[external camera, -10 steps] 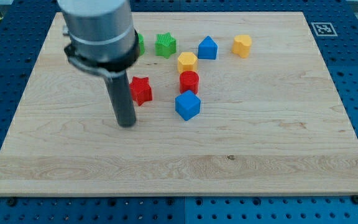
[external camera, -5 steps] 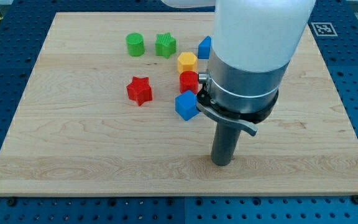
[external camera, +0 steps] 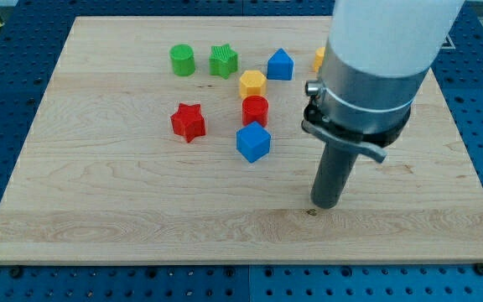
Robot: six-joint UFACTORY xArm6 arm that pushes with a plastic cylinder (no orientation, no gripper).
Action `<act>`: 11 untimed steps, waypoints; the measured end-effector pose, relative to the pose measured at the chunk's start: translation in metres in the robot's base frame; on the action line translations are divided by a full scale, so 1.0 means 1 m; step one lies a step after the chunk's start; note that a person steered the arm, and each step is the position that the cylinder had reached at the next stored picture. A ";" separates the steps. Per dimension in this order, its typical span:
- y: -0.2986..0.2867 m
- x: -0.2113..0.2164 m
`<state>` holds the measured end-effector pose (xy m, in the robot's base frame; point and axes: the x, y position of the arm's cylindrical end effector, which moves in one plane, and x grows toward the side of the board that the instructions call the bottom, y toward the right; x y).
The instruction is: Slide your arm closer to yellow heart
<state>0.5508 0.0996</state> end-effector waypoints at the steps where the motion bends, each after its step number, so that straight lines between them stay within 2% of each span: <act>1: 0.017 -0.027; 4: 0.081 -0.128; 5: 0.081 -0.130; 8: 0.078 -0.229; 11: 0.047 -0.235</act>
